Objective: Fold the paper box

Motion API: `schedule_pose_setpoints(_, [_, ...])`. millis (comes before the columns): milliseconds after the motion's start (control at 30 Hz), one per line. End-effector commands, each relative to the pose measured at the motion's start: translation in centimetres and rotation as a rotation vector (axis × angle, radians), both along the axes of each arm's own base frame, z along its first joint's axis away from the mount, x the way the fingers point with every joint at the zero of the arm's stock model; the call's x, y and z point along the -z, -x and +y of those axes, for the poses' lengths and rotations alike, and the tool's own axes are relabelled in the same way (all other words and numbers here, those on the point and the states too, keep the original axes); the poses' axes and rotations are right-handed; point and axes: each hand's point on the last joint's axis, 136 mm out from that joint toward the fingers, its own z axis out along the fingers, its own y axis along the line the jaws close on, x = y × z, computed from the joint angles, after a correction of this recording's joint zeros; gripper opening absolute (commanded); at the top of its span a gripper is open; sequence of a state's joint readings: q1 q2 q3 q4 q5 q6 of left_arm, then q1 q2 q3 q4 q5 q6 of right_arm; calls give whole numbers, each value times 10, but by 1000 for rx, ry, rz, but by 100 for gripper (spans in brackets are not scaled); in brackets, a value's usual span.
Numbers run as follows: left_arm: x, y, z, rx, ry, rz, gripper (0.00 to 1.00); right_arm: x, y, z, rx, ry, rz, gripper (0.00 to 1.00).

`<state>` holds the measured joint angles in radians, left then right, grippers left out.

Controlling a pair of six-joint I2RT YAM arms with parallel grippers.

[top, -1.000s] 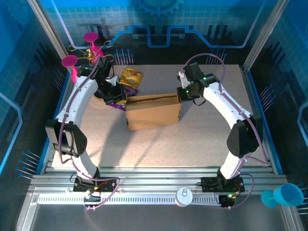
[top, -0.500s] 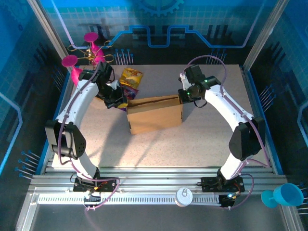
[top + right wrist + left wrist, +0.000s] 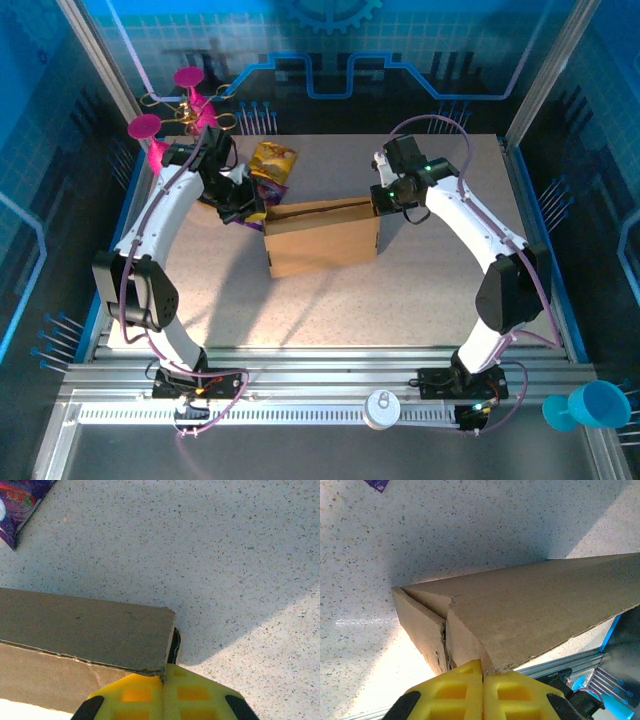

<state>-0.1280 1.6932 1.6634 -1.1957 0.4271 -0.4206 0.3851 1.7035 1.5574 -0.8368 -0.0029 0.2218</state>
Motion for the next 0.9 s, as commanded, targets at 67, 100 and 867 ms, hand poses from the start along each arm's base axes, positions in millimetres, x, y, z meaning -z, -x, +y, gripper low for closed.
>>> schedule_pose_setpoints(67, [-11,8,-10,-8,76,-29,7,-10,7,7,-9,-40,-4,0])
schedule_pose_setpoints(100, [-11,8,-9,-10,76,-44,7,-10,7,7,-7,-40,-4,0])
schedule_pose_setpoints(867, [-15,13,-20,-2,105,-186,0,-15,9,4,-2,-53,-47,0])
